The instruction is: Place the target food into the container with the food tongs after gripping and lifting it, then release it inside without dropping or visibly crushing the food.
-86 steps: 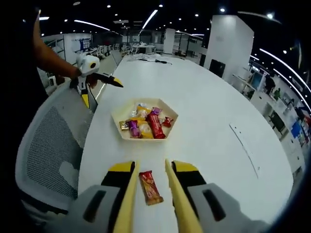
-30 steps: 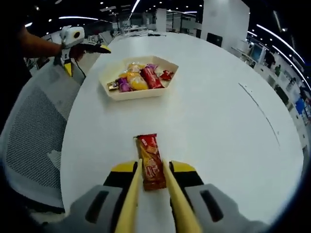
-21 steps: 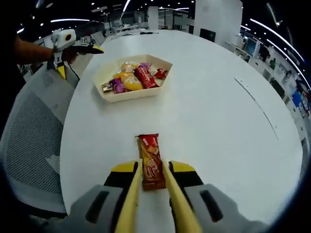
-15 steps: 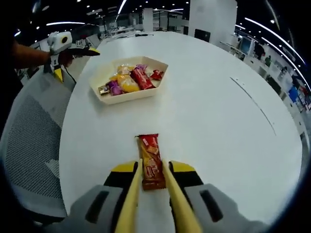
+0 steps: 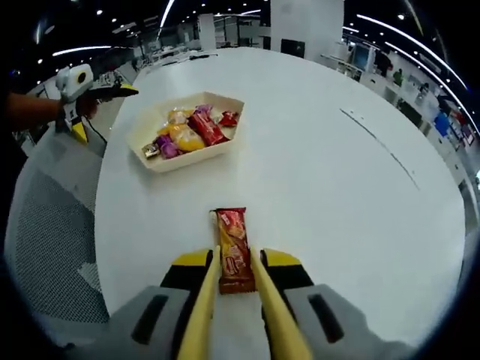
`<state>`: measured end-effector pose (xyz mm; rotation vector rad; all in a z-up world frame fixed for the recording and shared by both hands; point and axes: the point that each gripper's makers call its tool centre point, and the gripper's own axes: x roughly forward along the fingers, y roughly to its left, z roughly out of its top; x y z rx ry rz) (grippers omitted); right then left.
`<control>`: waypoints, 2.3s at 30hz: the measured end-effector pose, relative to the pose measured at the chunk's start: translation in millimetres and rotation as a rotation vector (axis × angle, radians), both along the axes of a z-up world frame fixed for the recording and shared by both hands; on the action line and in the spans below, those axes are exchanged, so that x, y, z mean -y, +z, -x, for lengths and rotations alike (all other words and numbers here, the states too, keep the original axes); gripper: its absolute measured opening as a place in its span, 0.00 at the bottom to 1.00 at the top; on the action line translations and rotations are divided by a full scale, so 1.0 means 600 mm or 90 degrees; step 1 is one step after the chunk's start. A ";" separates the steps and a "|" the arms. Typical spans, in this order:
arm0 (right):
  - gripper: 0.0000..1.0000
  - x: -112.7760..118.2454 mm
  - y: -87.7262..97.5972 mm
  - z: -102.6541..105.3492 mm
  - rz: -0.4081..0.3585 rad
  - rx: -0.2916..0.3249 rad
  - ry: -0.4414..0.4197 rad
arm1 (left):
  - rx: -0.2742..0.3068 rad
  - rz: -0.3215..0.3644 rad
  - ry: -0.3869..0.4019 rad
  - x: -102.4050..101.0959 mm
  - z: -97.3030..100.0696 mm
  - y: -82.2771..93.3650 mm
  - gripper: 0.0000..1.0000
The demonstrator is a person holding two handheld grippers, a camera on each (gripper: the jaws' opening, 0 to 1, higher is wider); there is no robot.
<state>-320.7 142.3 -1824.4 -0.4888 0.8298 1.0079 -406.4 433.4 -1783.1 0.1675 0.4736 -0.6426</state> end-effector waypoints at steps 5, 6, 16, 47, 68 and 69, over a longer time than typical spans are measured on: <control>0.24 0.009 0.025 -0.008 0.001 0.007 -0.013 | -0.001 0.002 -0.005 0.003 0.001 0.000 1.00; 0.24 0.011 0.028 -0.009 0.002 0.005 -0.015 | 0.001 0.003 -0.005 0.003 0.001 0.001 1.00; 0.24 0.030 0.053 -0.014 0.001 0.005 -0.042 | 0.004 0.017 -0.014 0.009 0.003 0.008 1.00; 0.24 -0.083 0.087 -0.023 -0.024 0.023 0.008 | 0.004 0.013 -0.016 0.007 0.001 0.004 0.99; 0.24 -0.223 0.106 -0.019 -0.035 0.031 0.082 | 0.003 0.027 -0.017 0.013 0.004 0.010 0.99; 0.24 -0.229 0.107 -0.019 -0.035 0.030 0.083 | 0.002 0.026 -0.018 0.013 0.004 0.009 0.99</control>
